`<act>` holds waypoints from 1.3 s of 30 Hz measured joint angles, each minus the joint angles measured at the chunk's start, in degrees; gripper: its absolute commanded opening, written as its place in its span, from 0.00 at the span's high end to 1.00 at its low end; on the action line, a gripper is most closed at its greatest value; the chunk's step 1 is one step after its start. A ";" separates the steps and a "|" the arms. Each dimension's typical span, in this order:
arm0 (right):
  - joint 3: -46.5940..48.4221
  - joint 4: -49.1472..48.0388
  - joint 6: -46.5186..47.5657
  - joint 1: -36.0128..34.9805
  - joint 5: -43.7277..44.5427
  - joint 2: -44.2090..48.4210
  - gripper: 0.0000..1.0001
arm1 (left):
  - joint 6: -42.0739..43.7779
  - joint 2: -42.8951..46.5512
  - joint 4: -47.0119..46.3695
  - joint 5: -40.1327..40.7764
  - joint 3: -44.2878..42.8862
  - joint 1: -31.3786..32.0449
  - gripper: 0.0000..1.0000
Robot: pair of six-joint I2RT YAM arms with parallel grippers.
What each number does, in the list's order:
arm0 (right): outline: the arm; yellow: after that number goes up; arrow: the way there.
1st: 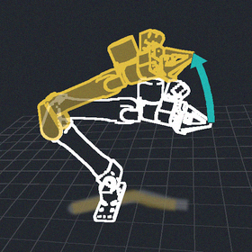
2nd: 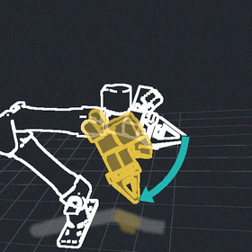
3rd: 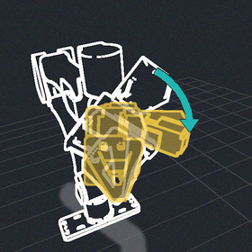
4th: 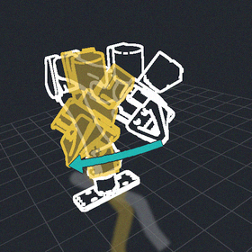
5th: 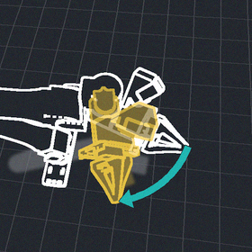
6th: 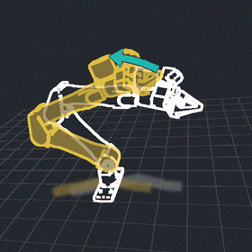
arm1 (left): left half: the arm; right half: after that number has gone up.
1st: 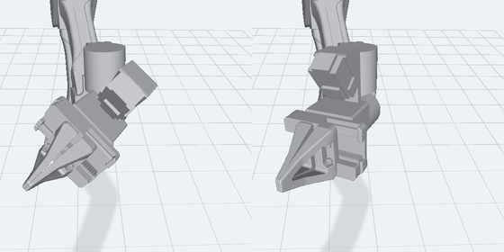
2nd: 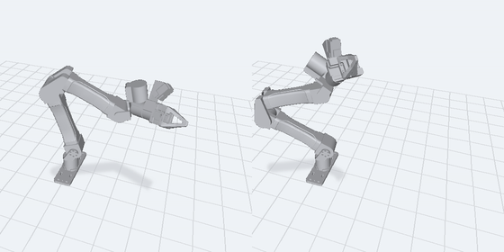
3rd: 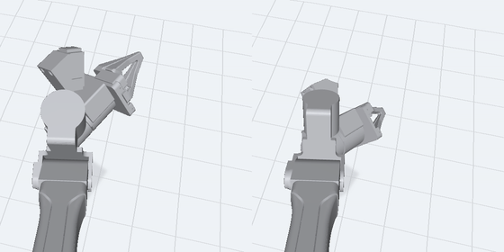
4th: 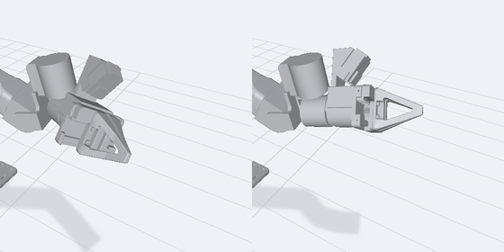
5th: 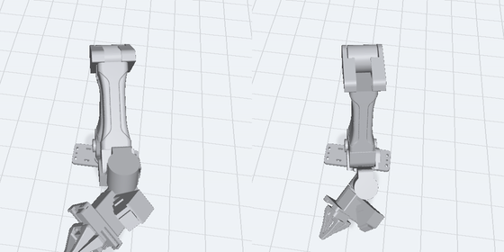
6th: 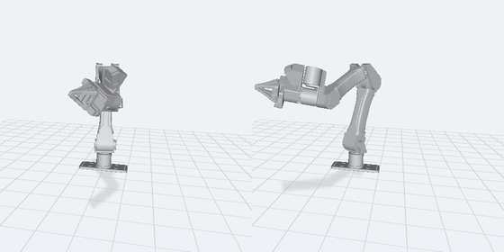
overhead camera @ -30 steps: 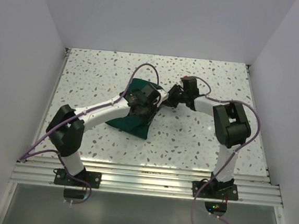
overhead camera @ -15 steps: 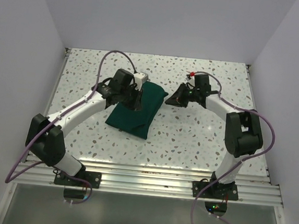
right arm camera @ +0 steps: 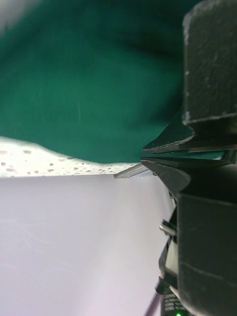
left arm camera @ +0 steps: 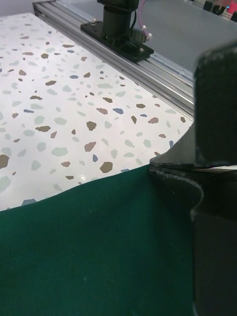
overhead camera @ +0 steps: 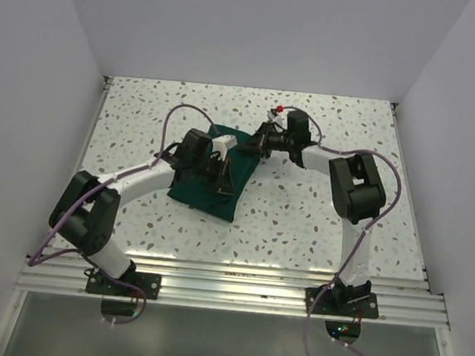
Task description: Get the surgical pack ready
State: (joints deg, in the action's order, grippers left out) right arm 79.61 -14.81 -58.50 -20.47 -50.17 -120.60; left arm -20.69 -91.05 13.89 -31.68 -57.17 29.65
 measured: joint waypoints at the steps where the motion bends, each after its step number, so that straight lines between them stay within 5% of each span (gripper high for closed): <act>1: -0.90 -2.71 -1.70 0.42 -0.48 -1.70 0.90 | -0.57 0.02 -1.73 -0.68 0.92 0.00 1.00; 10: -6.14 -11.21 -5.33 5.31 -5.05 -7.48 0.90 | -3.82 -0.07 -10.14 -3.76 10.58 0.50 1.00; 23: -0.74 4.37 6.99 5.99 -5.70 -6.51 0.90 | 0.31 -0.15 -7.65 -2.23 11.15 0.76 1.00; 39: 0.83 8.61 11.47 9.31 -4.87 -6.51 0.90 | 7.54 -12.61 -1.36 -4.94 -0.17 -3.48 1.00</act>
State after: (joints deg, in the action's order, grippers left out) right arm 80.44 -6.20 -47.03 -11.16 -55.05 -127.11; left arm -13.15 -103.66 12.53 -36.62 -57.34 26.17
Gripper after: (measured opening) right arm 0.098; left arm 0.004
